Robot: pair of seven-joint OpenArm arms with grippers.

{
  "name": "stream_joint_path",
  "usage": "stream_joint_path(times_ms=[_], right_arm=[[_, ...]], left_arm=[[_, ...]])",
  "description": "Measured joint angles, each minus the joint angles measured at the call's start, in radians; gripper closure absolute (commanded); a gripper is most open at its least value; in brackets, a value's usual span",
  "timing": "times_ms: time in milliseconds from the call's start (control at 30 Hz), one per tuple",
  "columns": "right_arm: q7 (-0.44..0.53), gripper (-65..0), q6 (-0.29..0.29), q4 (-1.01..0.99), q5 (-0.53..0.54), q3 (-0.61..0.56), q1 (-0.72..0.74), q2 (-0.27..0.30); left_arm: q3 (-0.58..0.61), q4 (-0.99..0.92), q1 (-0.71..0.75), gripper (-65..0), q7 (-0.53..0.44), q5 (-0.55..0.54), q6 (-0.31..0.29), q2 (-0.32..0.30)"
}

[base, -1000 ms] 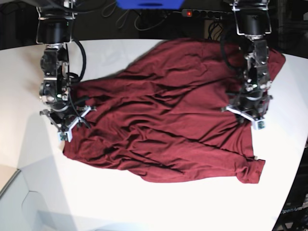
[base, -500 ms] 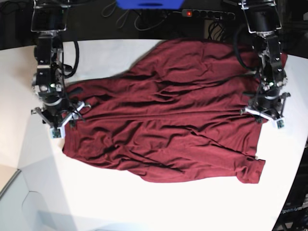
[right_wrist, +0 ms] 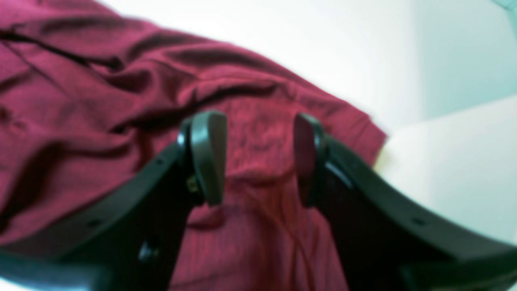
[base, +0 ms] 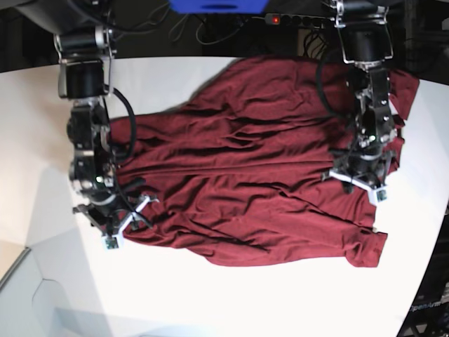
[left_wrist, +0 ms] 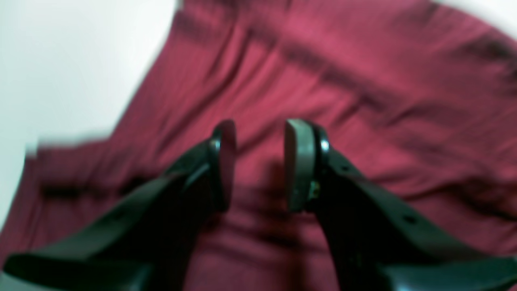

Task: Layout the t-shirt on the table in an organized manner, then fold the t-shirt properly
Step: 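Grasp the shirt edges with both grippers and pull them apart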

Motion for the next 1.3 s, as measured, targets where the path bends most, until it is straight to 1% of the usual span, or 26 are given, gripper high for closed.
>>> stream_joint_path(times_ms=[67,200,233,267,300,333,400,567,633,733,800,833,900,967,1000,1033,1133,1200,1300], right_arm=[[0.018,-27.4,0.001,-0.152,-0.002,-0.009,0.079,0.002],[0.141,-27.4,-0.002,-0.384,0.002,-0.013,0.198,-0.001],[0.179,-27.4,-0.001,-0.437,0.003,-0.013,0.216,0.002],[0.202,-27.4,0.0,-0.484,0.004,-0.013,0.224,0.01],[0.258,-27.4,0.002,-0.529,0.02,-0.012,0.227,0.023],[0.307,-27.4,0.003,-0.559,0.024,-0.01,0.228,0.034],[0.358,-27.4,0.003,-0.595,0.017,-0.01,0.233,0.05],[0.478,-27.4,0.012,-0.675,0.024,-0.011,0.24,0.09],[0.491,-27.4,0.012,-0.684,0.023,-0.011,0.239,0.119],[0.509,-27.4,0.01,-0.686,0.022,-0.01,0.236,0.155],[0.504,-27.4,0.003,-0.689,0.019,-0.01,0.24,0.166],[0.497,-27.4,-0.013,-0.691,0.014,-0.01,0.247,0.166],[0.476,-27.4,-0.063,-0.691,0.006,-0.01,0.257,0.165],[0.451,-27.4,-0.079,-0.661,0.003,-0.01,0.252,0.166],[0.445,-27.4,-0.083,-0.628,0.003,-0.01,0.243,0.166],[0.444,-27.4,-0.082,-0.601,0.003,-0.01,0.235,0.165],[0.452,-27.4,-0.09,-0.513,0.002,-0.01,0.212,0.159],[0.451,-27.4,-0.092,-0.435,0.003,-0.008,0.179,0.147],[0.384,-27.4,-0.092,-0.317,0.004,-0.01,0.122,0.134]], left_arm=[[-0.003,-0.016,0.002,-19.9,0.005,-0.001,0.004,-0.013],[-0.001,-0.011,0.0,-19.9,-0.012,-0.007,-0.005,-0.046],[-0.001,-0.012,0.007,-19.9,-0.013,-0.004,-0.008,-0.062],[-0.002,-0.012,0.019,-19.9,-0.008,-0.008,0.0,-0.075],[-0.002,-0.012,0.031,-19.9,-0.005,-0.008,0.0,-0.088],[-0.005,-0.013,0.043,-19.9,-0.003,-0.006,0.003,-0.099],[-0.005,-0.014,0.058,-19.9,-0.003,-0.009,0.003,-0.112],[-0.014,-0.053,0.045,-19.9,-0.018,-0.015,-0.005,-0.117],[-0.043,-0.077,0.042,-19.9,-0.04,-0.018,-0.013,-0.112],[-0.054,-0.09,0.036,-19.9,-0.045,-0.02,-0.012,-0.115],[-0.054,-0.09,0.036,-19.9,-0.045,-0.02,-0.012,-0.114],[-0.054,-0.09,0.036,-19.9,-0.046,-0.02,-0.012,-0.114],[-0.054,-0.089,0.036,-19.9,-0.046,-0.02,-0.012,-0.114],[-0.054,-0.071,0.037,-19.9,-0.026,-0.019,-0.011,-0.112],[-0.054,-0.051,0.038,-19.9,-0.005,-0.018,-0.01,-0.109],[-0.057,-0.021,0.044,-19.9,0.005,-0.012,0.002,-0.099],[-0.06,0.106,0.064,-19.9,0.023,-0.011,0.005,-0.071],[-0.058,0.216,0.079,-19.9,0.007,-0.017,-0.002,-0.065],[-0.057,0.31,0.076,-20.0,-0.007,-0.011,0.005,-0.052]])
